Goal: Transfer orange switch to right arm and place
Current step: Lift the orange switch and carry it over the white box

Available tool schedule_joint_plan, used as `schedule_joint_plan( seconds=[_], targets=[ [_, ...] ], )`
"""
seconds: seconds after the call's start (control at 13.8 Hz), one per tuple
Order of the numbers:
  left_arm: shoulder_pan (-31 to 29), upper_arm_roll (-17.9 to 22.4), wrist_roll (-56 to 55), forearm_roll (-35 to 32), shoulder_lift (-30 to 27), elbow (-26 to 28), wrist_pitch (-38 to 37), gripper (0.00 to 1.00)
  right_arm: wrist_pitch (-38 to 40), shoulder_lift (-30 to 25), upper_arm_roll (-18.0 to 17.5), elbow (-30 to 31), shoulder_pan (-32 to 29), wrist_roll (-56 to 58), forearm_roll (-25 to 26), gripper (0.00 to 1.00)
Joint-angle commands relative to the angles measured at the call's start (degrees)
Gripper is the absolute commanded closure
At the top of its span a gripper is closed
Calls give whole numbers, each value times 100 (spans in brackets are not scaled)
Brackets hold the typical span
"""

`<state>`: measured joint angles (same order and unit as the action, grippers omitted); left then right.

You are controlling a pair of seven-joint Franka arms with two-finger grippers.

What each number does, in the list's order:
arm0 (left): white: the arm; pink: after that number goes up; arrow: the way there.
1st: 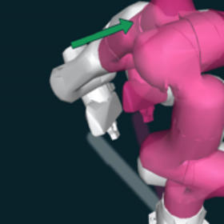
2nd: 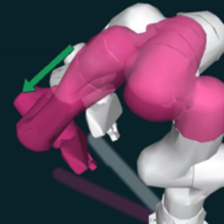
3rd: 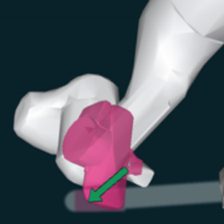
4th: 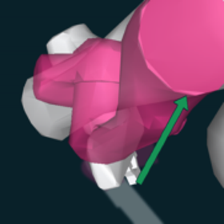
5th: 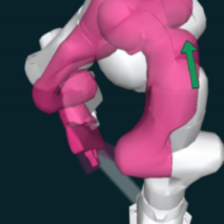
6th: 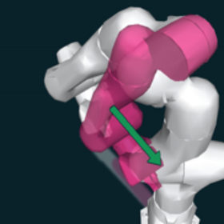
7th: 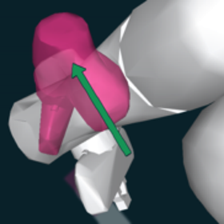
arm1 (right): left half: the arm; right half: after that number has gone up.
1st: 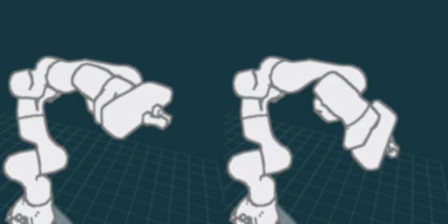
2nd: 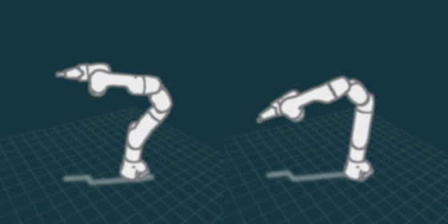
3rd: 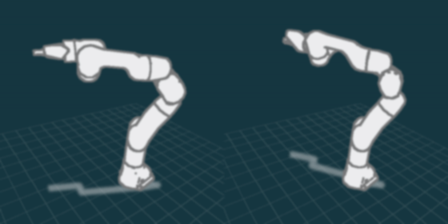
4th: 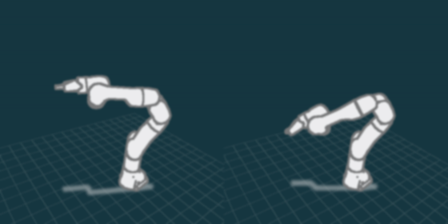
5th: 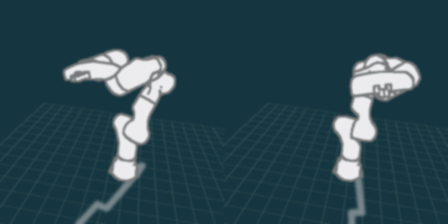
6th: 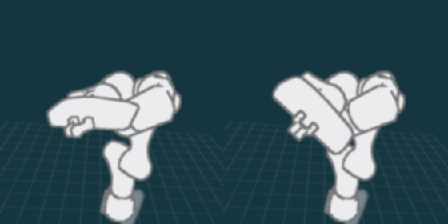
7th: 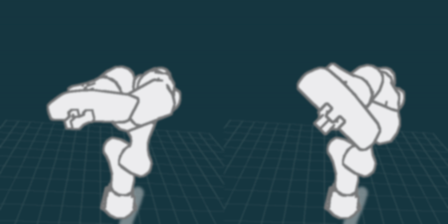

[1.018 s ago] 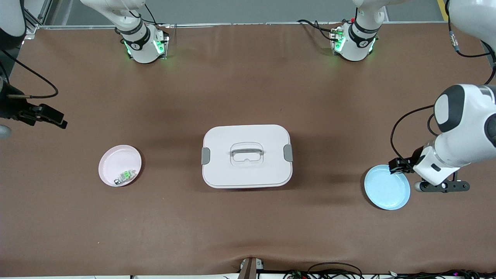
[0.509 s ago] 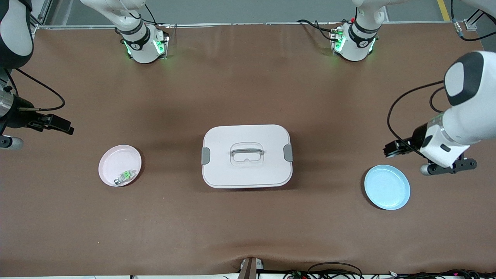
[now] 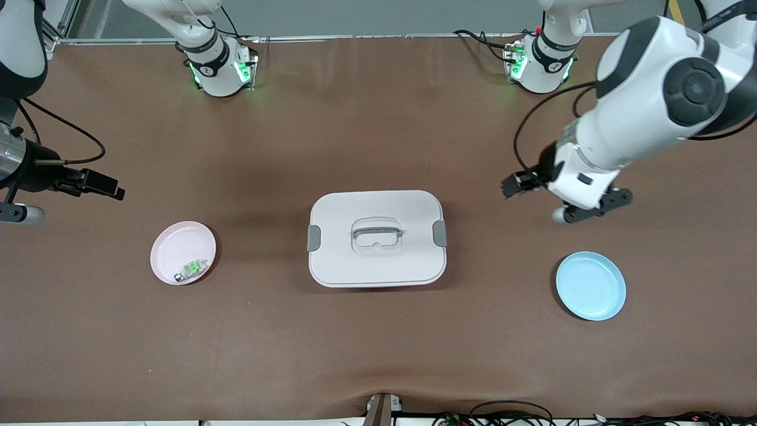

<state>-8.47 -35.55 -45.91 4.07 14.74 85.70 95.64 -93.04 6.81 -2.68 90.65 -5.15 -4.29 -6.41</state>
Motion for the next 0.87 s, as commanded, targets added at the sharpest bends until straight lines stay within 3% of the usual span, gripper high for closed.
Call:
schedule_joint_plan(
  seconds=[0.0, 0.29, 0.51, 0.8],
  targets=[
    [143, -329, -785, 172, 221, -342, -116, 100, 110, -92, -48, -12, -74, -81, -351, 0],
    [915, -329, -2383, 682, 854, -808, 365, 100, -178, -408, -75, 390, -30, -537, -1079, 0],
    [1338, -329, -3308, 848, 1223, -818, 1113, 100, -1238, -1127, -75, 1670, -21, -581, -2018, 0],
    [1646, -329, -4151, 1087, 1496, -818, 1579, 100, -2594, -1963, -110, 3254, 277, -756, -3118, 0]
  ],
)
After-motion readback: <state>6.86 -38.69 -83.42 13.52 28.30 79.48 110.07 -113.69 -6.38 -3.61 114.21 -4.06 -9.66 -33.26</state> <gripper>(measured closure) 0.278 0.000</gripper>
